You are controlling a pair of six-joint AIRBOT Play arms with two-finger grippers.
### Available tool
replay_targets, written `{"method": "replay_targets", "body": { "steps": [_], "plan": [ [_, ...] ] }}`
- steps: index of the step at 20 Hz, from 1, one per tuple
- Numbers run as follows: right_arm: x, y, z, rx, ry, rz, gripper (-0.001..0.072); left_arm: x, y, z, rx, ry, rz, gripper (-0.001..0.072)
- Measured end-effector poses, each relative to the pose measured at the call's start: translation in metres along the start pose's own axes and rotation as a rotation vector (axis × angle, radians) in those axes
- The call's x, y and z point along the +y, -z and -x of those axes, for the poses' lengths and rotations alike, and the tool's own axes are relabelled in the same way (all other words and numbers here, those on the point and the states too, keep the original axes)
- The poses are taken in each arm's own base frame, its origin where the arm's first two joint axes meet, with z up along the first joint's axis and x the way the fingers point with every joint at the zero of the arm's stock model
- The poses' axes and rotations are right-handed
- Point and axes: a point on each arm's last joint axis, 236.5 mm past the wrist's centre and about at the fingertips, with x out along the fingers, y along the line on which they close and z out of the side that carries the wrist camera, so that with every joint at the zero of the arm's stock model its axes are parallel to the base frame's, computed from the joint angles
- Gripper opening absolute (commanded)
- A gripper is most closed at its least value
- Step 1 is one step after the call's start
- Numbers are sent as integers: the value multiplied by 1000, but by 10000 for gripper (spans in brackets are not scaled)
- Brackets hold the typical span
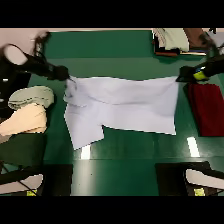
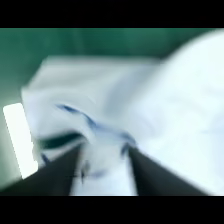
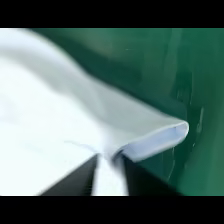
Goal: Fold the shirts.
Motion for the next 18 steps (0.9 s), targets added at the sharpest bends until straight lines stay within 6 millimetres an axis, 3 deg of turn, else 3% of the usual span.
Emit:
{"method": "replay_targets", "body": {
  "steps": [2, 5, 7, 9, 13, 18],
  "plan": [
    [-6, -7, -23, 35, -12, -26, 407, 15, 1, -16, 13, -21, 31, 553],
    [-12, -7, -27, 77, -34, -36, 359, 51, 1, -8, 27, -65, 98, 552],
    [-12, 3, -20, 96, -44, -25, 359, 74, 18, 0, 80, -88, 154, 553],
    [-11, 16, -12, 97, -47, -17, 359, 93, 48, 2, 156, -103, 217, 553],
    [-3, 43, -5, 78, -51, -4, 359, 89, 114, -18, 302, -24, 311, 553],
    [8, 65, 0, 58, -55, 16, 359, 72, 168, -45, 376, 69, 384, 552]
  ]
}}
